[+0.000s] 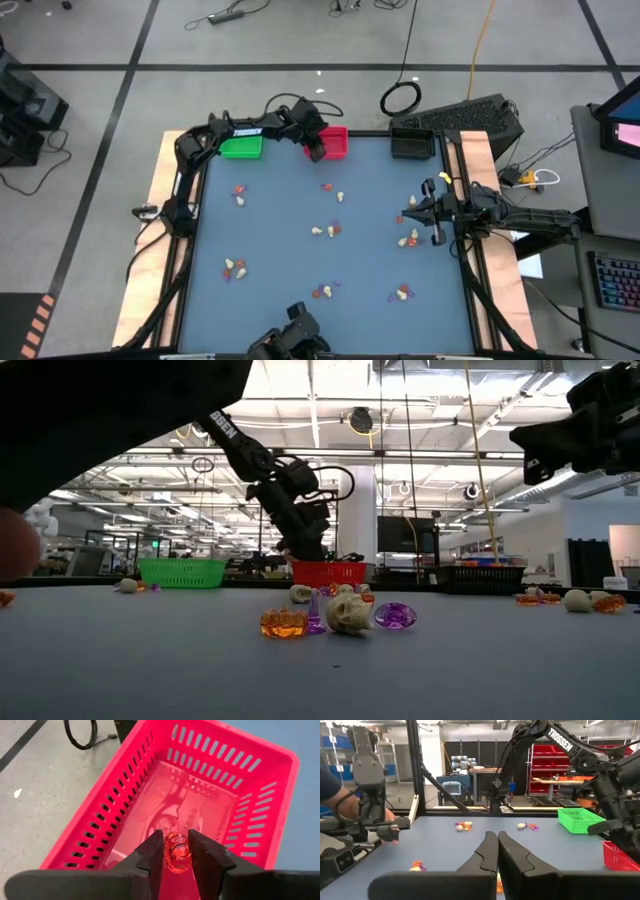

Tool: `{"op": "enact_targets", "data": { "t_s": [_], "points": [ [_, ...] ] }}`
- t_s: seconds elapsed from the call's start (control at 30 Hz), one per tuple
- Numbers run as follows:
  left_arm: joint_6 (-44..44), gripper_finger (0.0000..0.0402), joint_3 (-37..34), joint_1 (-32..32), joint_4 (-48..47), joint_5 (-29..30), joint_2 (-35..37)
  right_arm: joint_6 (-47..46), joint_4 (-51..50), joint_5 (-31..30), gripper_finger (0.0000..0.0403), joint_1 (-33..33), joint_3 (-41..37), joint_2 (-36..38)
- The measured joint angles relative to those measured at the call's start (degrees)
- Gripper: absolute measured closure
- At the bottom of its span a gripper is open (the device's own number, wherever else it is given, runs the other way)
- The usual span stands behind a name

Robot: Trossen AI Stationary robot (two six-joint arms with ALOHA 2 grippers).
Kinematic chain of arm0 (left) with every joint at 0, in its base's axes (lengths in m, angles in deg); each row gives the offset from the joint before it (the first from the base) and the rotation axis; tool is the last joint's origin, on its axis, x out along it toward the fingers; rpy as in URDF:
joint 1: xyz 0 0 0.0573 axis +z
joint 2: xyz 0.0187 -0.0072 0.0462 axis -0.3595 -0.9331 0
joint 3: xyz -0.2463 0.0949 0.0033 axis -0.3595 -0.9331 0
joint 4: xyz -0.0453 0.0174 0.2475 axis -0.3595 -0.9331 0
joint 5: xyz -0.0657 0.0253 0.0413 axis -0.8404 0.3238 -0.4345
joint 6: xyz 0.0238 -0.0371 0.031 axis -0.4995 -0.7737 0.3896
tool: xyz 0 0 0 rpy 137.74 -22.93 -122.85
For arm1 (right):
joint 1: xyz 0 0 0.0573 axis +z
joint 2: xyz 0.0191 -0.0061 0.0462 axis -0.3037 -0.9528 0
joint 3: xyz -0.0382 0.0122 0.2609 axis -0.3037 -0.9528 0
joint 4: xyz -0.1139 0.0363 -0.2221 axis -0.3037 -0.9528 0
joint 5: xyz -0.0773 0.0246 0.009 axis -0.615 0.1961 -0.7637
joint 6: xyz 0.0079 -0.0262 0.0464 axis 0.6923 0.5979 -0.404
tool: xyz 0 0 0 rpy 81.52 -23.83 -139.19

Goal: Sort Halloween decoration
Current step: Put the orange pumpkin toy into the red bin, then put the white skull toy into the black bin

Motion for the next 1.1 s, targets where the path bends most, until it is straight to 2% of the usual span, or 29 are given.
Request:
{"op": "enact_targets", "data": {
  "t_s": [0.23, 0.37, 0.5, 0.7, 0.87, 1.1],
  "points": [
    [-0.3, 0.0213, 0.0, 0.0, 0.1, 0.0, 0.0, -0.1, 0.0, 0.0, 0.0402, 0.0, 0.2, 0.0],
    [0.1, 0.0194, -0.1, 0.0, -0.6, 0.1, 0.5, -0.1, 0.0, 0.0, 0.0402, 0.0, 0.3, 0.0],
    [1.6, 0.0224, -0.1, -0.3, -0.3, 3.4, 2.4, -0.1, 0.0, 0.0, 0.0402, 0.0, 0.3, 0.0],
    [2.7, 0.0320, -0.3, -2.0, 0.3, 5.1, 5.1, -0.1, 0.0, -0.1, 0.0402, 0.0, 0.3, 0.0],
    [2.7, 0.0390, -5.7, -3.9, 9.4, 5.0, 8.1, 2.8, 0.1, -0.1, 0.0402, 0.0, 0.4, 0.0],
    [1.7, 0.0392, -15.1, -6.5, 20.9, 5.0, 13.5, 5.1, 0.2, -0.1, 0.0402, 0.0, 0.4, 0.0]
  ]
}}
